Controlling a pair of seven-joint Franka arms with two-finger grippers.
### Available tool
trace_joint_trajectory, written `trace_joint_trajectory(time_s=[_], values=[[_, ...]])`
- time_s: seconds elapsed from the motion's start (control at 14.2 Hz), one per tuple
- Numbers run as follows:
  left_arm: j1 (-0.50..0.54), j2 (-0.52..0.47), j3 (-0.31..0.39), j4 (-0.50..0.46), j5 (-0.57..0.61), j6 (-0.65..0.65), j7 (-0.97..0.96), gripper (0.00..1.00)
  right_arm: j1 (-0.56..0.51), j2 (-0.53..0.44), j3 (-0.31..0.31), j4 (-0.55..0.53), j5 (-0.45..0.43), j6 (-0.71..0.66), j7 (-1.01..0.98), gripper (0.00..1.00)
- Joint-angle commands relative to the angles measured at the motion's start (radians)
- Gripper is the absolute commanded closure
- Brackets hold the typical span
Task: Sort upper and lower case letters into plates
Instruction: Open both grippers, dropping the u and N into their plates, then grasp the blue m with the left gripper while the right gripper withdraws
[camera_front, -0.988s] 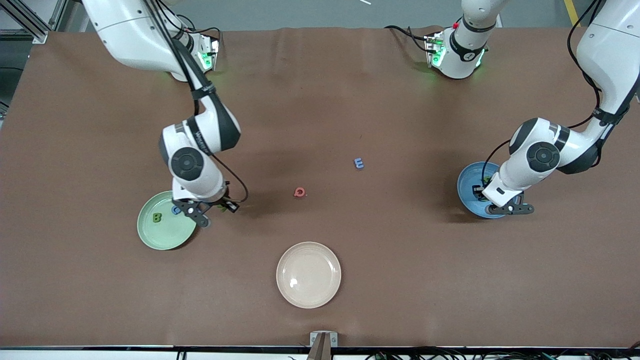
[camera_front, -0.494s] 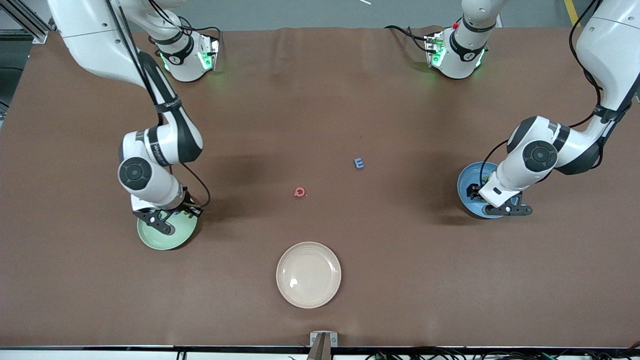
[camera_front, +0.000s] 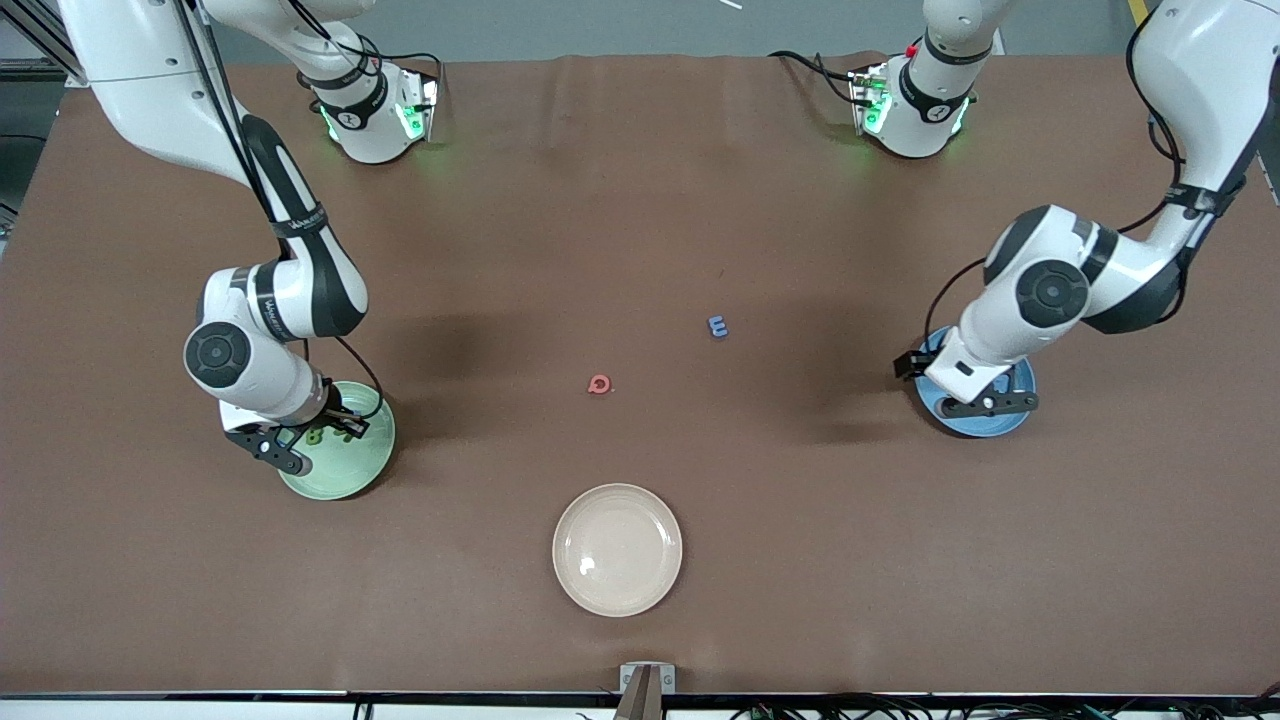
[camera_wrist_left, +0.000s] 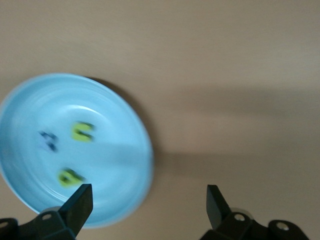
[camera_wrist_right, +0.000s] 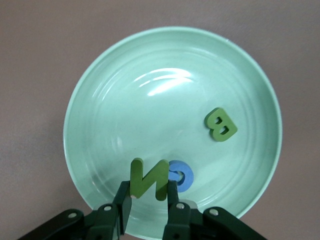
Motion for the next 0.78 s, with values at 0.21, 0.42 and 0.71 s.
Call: trace_joint_trajectory(time_s=[0.21, 0.42, 0.71], values=[[-0.176, 0.034, -0.086, 0.047, -0.024, -0.014, -0.399, 0.00, -0.004, 0.026, 0.015, 0.005, -0.002, 0.040, -0.005, 0.98], [-0.383, 0.101, -0.009, 0.104, -0.005, -0.008, -0.610, 0.00, -0.004, 0.046, 0.015, 0.017, -0.003, 0.052, -0.004, 0.98], [-0.637, 0.127, 0.187, 0.122, -0.008, 0.084, -0.627, 0.00, -0.001, 0.080, 0.015, 0.023, -0.002, 0.087, -0.004, 0.96]])
